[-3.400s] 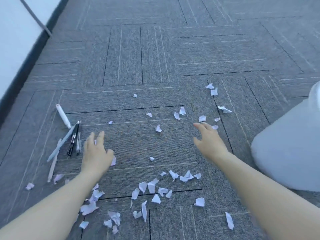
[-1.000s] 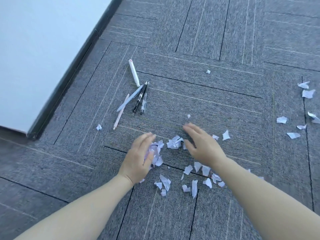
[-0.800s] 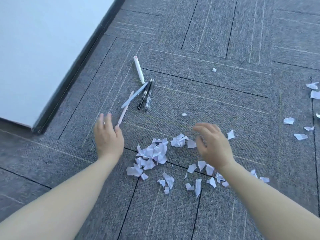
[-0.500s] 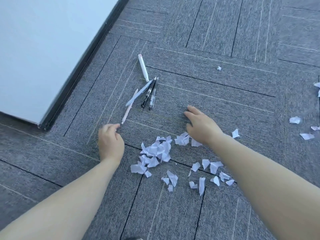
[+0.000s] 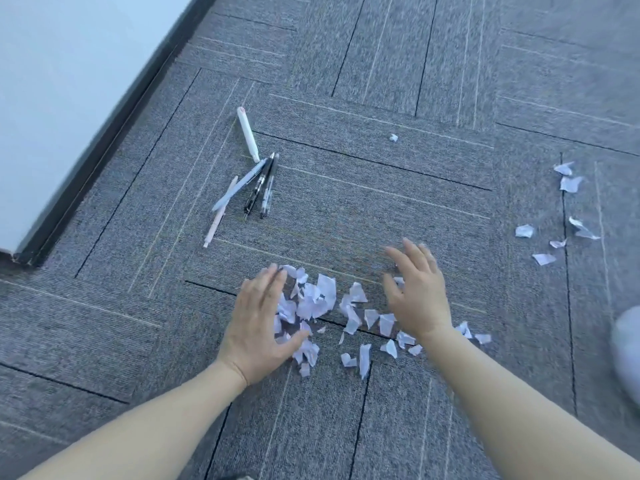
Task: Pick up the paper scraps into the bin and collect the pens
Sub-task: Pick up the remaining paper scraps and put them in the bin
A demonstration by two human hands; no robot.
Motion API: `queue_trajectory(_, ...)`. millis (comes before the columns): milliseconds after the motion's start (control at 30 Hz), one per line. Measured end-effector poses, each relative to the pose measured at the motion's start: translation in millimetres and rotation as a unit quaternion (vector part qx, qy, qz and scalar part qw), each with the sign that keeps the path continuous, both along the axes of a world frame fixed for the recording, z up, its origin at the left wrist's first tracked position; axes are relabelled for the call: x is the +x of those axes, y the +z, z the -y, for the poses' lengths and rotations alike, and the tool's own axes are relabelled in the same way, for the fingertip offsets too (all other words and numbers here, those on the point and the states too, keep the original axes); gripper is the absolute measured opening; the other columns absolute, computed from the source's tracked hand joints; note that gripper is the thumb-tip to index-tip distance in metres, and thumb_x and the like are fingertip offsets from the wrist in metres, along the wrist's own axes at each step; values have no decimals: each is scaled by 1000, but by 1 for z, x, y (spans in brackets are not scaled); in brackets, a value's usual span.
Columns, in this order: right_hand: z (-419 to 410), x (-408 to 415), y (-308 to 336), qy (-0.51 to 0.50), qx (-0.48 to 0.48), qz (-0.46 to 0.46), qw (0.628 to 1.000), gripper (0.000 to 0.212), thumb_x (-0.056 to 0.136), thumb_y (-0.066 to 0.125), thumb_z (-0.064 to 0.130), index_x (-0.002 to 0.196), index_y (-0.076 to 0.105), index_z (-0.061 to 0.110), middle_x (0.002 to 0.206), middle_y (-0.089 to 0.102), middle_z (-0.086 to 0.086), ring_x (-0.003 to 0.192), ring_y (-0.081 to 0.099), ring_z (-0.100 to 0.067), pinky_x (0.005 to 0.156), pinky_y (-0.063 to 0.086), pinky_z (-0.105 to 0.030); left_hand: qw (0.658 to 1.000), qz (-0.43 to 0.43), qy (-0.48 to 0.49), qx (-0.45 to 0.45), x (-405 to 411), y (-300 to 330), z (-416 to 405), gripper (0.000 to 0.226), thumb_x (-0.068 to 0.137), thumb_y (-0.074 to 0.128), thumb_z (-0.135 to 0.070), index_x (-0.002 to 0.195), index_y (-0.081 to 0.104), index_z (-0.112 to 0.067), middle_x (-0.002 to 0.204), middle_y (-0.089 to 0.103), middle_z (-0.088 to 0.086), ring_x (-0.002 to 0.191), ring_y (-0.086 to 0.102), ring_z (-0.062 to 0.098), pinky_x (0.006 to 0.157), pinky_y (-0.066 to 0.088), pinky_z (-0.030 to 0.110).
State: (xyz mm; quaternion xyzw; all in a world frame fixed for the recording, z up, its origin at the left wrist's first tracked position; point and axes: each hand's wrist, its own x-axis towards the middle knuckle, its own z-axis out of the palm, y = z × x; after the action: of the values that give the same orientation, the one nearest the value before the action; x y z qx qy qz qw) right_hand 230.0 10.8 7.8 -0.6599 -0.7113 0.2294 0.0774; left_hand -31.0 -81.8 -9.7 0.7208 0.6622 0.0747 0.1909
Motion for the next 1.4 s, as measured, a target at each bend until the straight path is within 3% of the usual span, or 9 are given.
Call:
queue_trajectory(133,2,3,-6,-33,-55,-58,996,54,99,45,34,150,32,22,162,11,3,149,-2,-15,120,5,-36,999,-4,20,-46,3,-5,-15,98,80,32,-75,150,-10,-20,157,-19,0,144,-18,11,117,-2,36)
queue_trajectory(367,26,4,6,24,48,-142,988,37,93,54,11,129,59,17,136,56,7,126,49,-10,103,36,-21,981,127,-140,-52,83,4,-40,76,92,31,-57,151,-1,-21,158,-1,-10,143,-9,1,119,7,35)
queue_trajectory(467,8,34,9,-81,75,-135,985,37,94,53,9,131,57,14,140,53,2,134,40,-14,111,32,-30,973,187,-131,-37,97,7,-60,71,92,32,-55,151,7,-24,158,6,-10,144,-2,2,118,13,35)
queue_trajectory(667,-59,116,12,-237,30,16,971,54,94,46,24,146,35,26,159,24,-3,147,15,-26,119,17,-46,983,119,-136,20,94,6,-124,70,89,25,-63,149,14,-29,159,8,-5,145,1,9,116,7,35)
queue_trajectory(867,-100,181,5,-235,-84,64,966,59,96,41,30,152,24,22,162,7,-11,149,-2,-30,121,2,-42,982,75,-170,-23,129,-2,-166,75,84,20,-67,150,15,-30,159,4,-3,146,-3,11,116,-2,30)
queue_trajectory(1000,-73,168,-8,-230,-25,8,973,50,98,43,21,147,37,13,157,26,-6,147,15,-25,119,21,-41,975,99,-200,-14,164,-5,-177,71,87,22,-64,149,20,-28,159,11,-2,146,3,13,118,4,34)
queue_trajectory(1133,-26,140,-6,-87,123,-50,987,36,93,53,8,127,61,12,132,60,-2,126,49,-18,103,44,-37,969,100,-224,-4,192,-4,-184,69,88,23,-61,148,25,-25,157,19,-1,145,10,16,118,6,32)
queue_trajectory(1233,-62,164,-4,-204,179,-65,960,39,92,53,10,130,57,13,139,53,-5,131,42,-20,109,37,-39,972,96,-212,14,202,-4,-196,62,91,33,-54,145,32,-23,153,28,1,143,18,19,116,13,34)
queue_trajectory(1400,-130,238,-11,-330,-18,75,941,55,97,38,33,150,29,18,160,17,-13,148,9,-35,121,9,-45,979,77,-184,35,207,-1,-218,52,93,48,-40,139,41,-18,147,37,5,138,27,21,115,21,37)
